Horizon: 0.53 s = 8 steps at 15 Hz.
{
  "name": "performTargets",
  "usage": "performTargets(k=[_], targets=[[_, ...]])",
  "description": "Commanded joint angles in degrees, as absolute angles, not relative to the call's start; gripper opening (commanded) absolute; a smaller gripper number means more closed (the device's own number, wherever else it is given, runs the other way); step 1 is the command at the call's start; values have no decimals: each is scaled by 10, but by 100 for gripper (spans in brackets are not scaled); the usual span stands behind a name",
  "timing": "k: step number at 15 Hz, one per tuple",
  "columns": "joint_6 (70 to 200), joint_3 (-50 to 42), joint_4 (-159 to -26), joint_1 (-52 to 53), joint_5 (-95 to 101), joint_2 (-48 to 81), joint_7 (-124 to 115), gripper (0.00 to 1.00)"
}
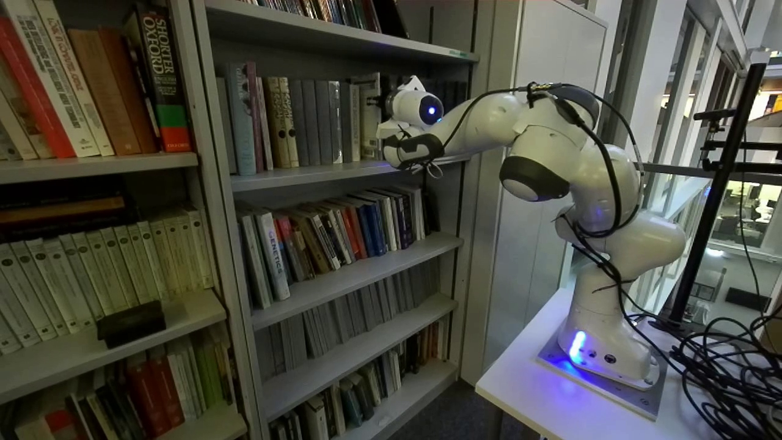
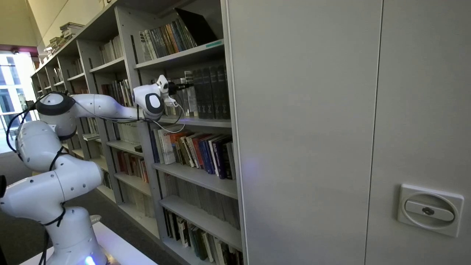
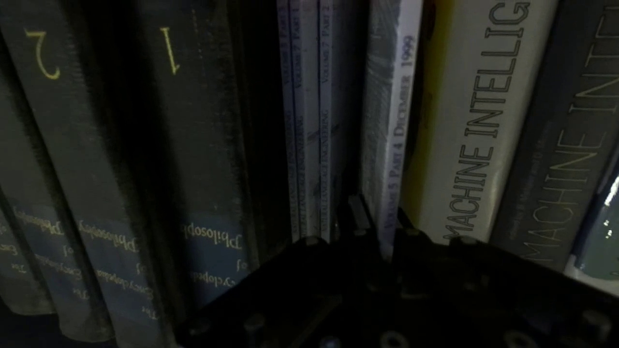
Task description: Move the thin white book to the right
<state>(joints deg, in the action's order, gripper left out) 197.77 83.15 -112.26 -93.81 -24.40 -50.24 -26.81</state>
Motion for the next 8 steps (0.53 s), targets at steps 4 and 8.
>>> performTargets(k=[4, 8], targets=[[1981, 864, -1059, -1002, -254, -504, -272, 2], [1977, 880, -1030, -1030, -254, -505, -272, 2]])
